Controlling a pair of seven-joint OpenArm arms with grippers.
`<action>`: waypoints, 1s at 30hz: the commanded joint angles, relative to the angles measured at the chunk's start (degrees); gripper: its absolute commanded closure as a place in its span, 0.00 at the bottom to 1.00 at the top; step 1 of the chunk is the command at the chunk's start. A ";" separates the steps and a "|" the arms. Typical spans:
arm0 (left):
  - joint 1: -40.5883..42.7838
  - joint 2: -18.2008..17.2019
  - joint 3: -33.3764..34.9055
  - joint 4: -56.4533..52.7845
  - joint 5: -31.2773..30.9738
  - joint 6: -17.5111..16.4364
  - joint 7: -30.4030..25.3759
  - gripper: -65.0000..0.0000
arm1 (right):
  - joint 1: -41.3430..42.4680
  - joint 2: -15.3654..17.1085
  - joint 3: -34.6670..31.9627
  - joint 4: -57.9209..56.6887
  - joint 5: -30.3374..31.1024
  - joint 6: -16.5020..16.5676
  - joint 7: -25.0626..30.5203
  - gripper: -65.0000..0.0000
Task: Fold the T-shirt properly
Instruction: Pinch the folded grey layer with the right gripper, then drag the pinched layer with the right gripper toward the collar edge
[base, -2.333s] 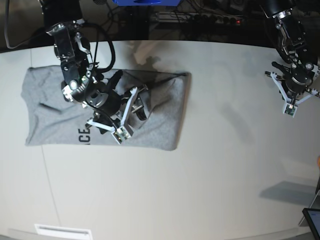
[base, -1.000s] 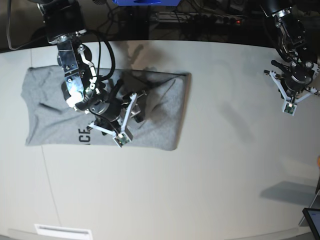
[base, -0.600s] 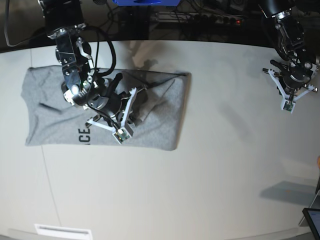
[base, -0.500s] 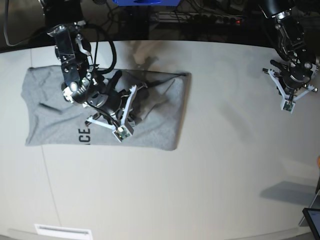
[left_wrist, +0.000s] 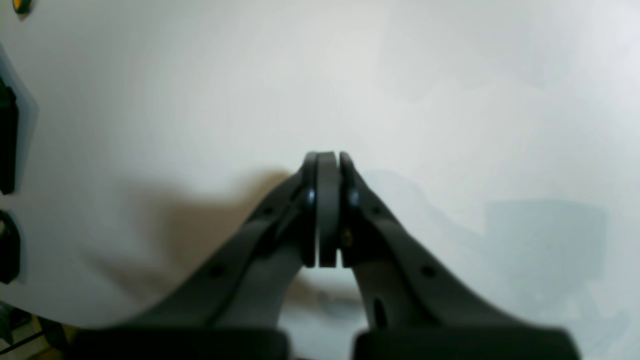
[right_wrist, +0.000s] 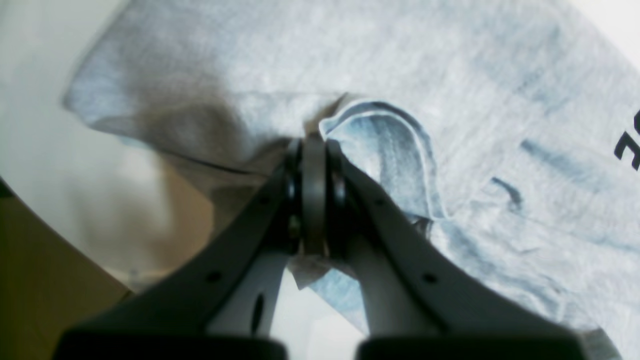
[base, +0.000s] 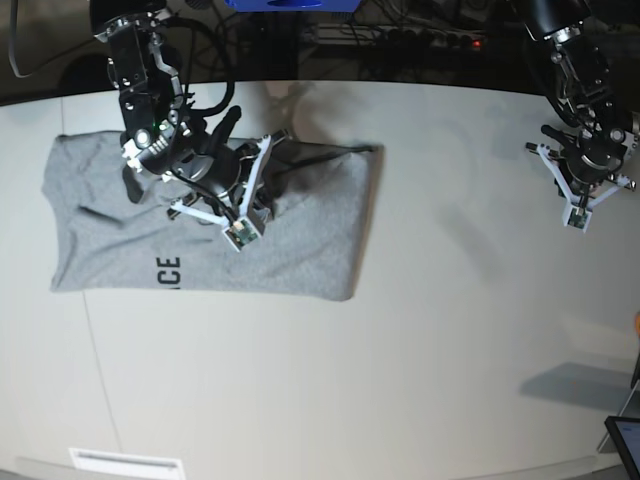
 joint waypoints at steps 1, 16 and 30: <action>-0.81 -1.01 -0.23 0.93 -0.01 0.40 -0.70 1.00 | 0.18 0.26 1.36 1.04 -0.32 -0.08 -0.15 1.00; -1.34 -1.10 4.78 0.75 0.16 0.40 -0.70 1.00 | -5.79 0.26 4.70 2.01 -0.32 -0.08 -1.38 1.00; -3.98 -1.01 5.22 -2.85 0.25 0.40 -0.61 1.00 | -8.25 -1.94 4.70 2.80 -0.06 -6.32 -1.38 0.89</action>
